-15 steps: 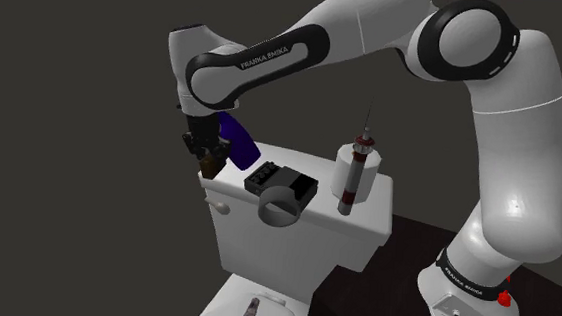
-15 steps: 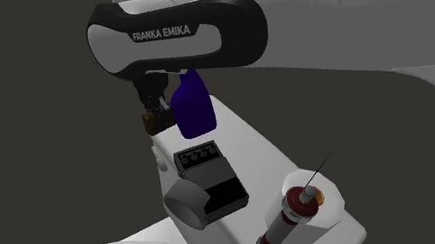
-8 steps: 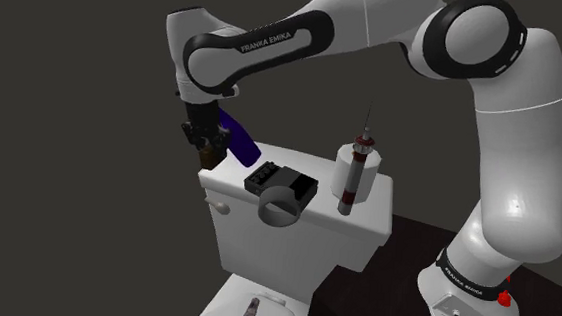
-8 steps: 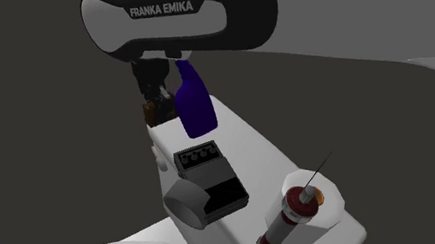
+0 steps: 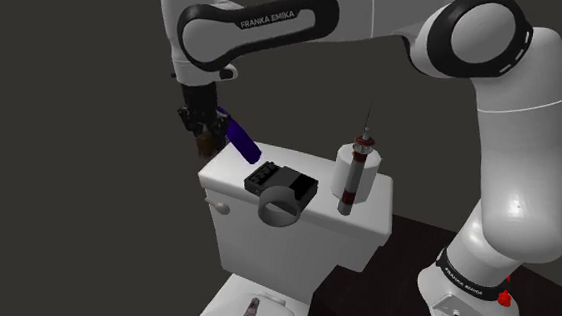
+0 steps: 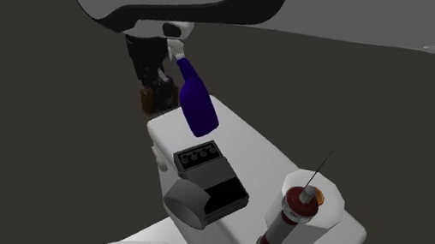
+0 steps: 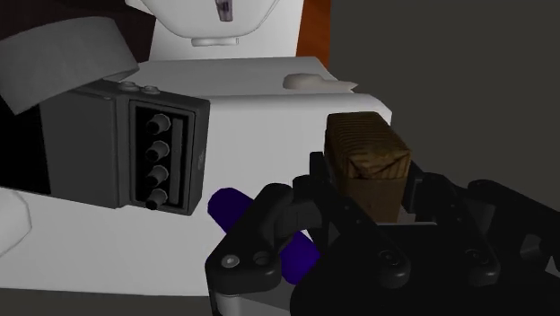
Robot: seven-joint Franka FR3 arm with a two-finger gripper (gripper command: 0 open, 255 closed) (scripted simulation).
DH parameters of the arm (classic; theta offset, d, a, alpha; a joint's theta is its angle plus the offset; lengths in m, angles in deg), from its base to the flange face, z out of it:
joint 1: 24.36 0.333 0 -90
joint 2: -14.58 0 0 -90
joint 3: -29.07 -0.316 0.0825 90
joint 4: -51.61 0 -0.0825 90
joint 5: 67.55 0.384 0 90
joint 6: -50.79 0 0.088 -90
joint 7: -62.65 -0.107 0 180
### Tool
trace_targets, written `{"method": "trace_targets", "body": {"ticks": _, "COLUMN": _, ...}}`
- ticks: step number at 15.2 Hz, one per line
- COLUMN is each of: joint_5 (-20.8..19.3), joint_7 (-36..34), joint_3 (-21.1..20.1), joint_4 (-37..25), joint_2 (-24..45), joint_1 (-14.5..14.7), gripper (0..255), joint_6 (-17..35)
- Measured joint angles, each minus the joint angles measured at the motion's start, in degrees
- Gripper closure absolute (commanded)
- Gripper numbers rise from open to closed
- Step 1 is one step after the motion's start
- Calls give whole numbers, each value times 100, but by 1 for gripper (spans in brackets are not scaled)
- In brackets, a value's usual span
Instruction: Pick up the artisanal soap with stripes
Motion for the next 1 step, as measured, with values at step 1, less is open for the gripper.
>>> {"method": "trace_targets", "body": {"ticks": 1, "joint_5": 6, "joint_7": 2, "joint_3": -4, "joint_4": -39, "joint_2": -11, "joint_1": 4, "gripper": 255, "joint_6": -48}}
